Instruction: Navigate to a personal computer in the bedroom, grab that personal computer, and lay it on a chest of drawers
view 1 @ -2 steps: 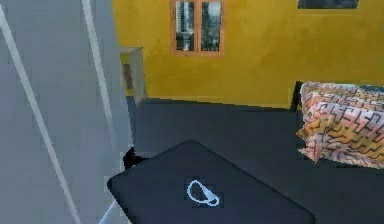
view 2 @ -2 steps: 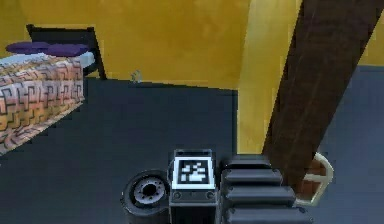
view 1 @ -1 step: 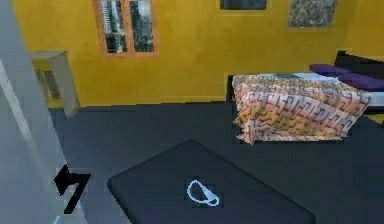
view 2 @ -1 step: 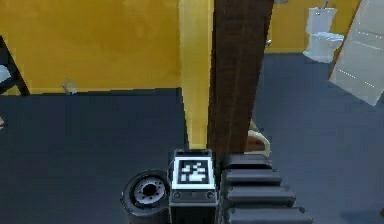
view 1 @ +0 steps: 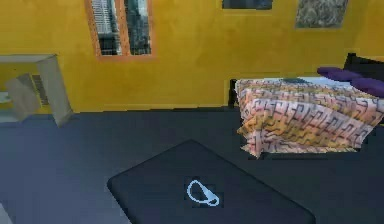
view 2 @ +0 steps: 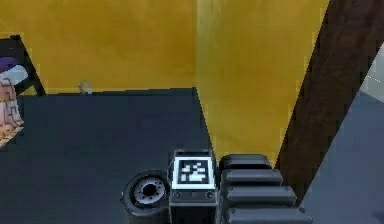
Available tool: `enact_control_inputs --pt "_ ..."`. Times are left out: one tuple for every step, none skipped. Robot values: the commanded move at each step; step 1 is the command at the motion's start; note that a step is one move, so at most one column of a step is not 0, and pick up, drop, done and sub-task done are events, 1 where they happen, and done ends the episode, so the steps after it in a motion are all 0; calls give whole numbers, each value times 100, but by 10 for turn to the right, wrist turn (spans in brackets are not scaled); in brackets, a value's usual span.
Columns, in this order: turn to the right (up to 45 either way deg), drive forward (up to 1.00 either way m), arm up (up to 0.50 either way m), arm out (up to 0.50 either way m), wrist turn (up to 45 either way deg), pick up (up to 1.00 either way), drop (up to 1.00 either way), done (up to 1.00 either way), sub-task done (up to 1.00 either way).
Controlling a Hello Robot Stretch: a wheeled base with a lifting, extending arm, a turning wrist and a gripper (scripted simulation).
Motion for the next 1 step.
enact_control_inputs --pt "0 70 0 0 0 0 0 0 0"
